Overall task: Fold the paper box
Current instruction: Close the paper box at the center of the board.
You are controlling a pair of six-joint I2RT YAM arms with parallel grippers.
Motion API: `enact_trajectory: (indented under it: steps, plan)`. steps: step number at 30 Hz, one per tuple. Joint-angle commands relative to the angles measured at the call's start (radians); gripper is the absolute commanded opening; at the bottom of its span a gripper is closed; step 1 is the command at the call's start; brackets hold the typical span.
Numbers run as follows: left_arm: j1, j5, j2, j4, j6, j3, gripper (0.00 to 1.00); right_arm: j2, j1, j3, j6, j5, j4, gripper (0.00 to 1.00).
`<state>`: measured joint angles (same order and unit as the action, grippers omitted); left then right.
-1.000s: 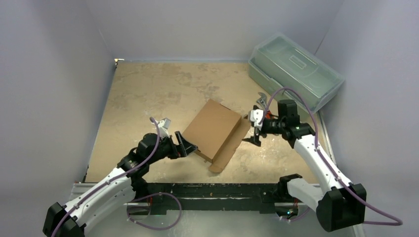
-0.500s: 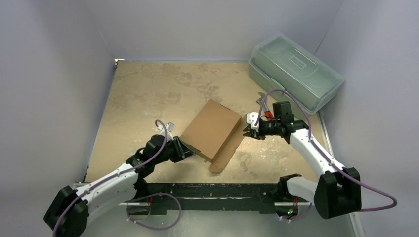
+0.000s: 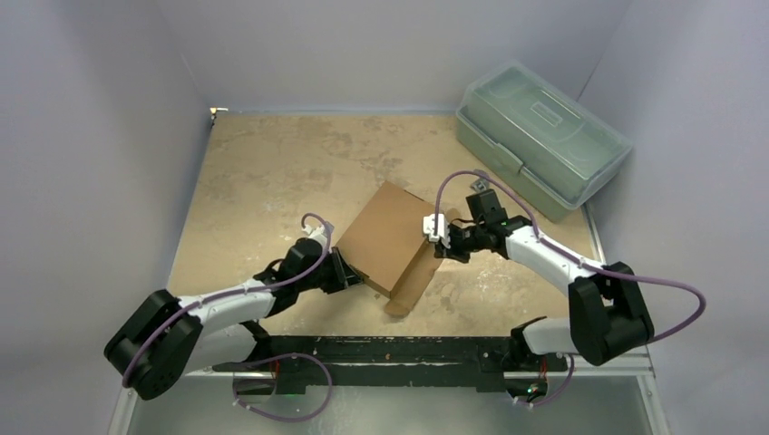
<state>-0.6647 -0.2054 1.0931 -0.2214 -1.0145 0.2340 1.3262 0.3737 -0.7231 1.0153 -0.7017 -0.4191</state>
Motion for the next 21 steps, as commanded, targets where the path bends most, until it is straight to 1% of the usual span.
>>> enact_trajectory:
  steps: [1,5,7,9,11,13,15,16,17,19,20,21]
  plan:
    - [-0.008,0.018,0.096,-0.106,0.073,0.111,0.09,0.012,0.018,-0.028,-0.175,0.092,0.165,0.00]
    - [-0.007,0.009,0.217,-0.129,0.107,0.199,0.09,0.036,0.028,-0.024,-0.374,0.207,0.363,0.00]
    - [-0.006,0.008,0.260,-0.138,0.120,0.233,0.10,0.056,0.028,-0.038,-0.452,0.263,0.431,0.00]
    - [-0.006,0.016,0.290,-0.137,0.133,0.261,0.10,0.072,0.028,-0.042,-0.520,0.280,0.502,0.00]
    - [-0.004,0.027,0.297,-0.130,0.145,0.274,0.10,0.079,0.028,-0.040,-0.545,0.310,0.526,0.00]
    - [-0.005,0.040,0.272,-0.102,0.160,0.275,0.10,0.067,0.027,-0.034,-0.551,0.312,0.523,0.00]
    - [-0.005,0.061,0.215,-0.057,0.175,0.264,0.11,0.043,0.022,-0.043,-0.544,0.281,0.479,0.03]
    - [-0.004,0.074,0.175,-0.029,0.188,0.255,0.12,0.032,0.015,-0.066,-0.507,0.242,0.415,0.04]
    - [-0.004,0.086,0.129,0.002,0.198,0.247,0.12,0.022,0.007,-0.107,-0.445,0.185,0.325,0.05]
    - [-0.005,0.114,0.031,0.073,0.212,0.224,0.15,0.007,-0.010,-0.161,-0.243,0.043,0.086,0.09]
    - [-0.005,0.130,-0.019,0.104,0.214,0.212,0.19,-0.009,-0.011,-0.164,-0.150,-0.012,0.017,0.14]
    - [-0.005,0.144,-0.093,0.130,0.216,0.196,0.24,-0.027,-0.011,-0.156,-0.068,-0.059,-0.051,0.23]
